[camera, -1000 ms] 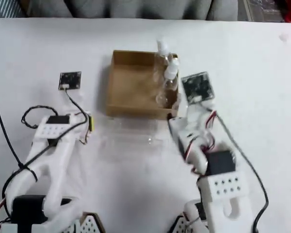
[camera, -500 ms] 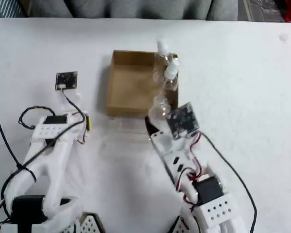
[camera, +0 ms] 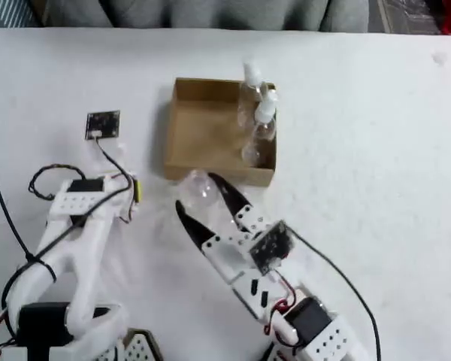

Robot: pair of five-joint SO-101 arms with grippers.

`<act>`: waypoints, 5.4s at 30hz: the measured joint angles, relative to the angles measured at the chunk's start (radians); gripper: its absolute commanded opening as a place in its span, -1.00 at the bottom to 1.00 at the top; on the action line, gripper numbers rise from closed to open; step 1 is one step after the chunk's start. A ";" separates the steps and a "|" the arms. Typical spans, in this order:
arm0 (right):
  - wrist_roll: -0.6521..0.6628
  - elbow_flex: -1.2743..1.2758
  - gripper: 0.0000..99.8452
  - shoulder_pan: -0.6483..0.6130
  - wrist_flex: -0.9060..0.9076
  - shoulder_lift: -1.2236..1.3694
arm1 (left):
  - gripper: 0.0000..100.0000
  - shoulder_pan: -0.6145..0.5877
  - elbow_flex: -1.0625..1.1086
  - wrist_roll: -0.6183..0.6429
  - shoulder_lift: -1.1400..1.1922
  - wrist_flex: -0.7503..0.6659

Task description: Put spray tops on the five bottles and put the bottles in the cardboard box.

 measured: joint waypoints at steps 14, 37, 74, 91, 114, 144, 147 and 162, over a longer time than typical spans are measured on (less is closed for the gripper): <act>-0.137 0.000 -0.97 -0.003 -0.003 0.000 | -0.96 -0.018 -0.026 0.000 -0.298 -0.077; -0.051 0.000 -0.97 0.000 0.044 0.000 | -0.96 0.333 -0.153 0.130 -1.097 -0.272; -0.051 0.000 -0.97 -0.040 0.095 0.000 | -0.96 0.396 -0.227 0.132 -0.875 -0.129; -0.051 0.000 -0.97 -0.041 0.095 0.000 | -0.96 0.534 -0.101 0.132 -0.875 0.083; -0.044 0.000 -0.97 -0.011 0.097 0.002 | -0.94 0.595 0.290 0.132 -1.330 0.071; -0.048 0.000 -0.97 0.109 0.101 0.000 | -0.48 0.523 0.330 0.132 -1.344 0.157; -0.048 0.000 -0.97 0.109 0.101 0.000 | -0.68 0.523 0.330 0.132 -1.384 0.158; -0.048 0.000 -0.97 0.230 0.043 0.000 | -0.96 0.502 0.374 0.133 -1.531 0.255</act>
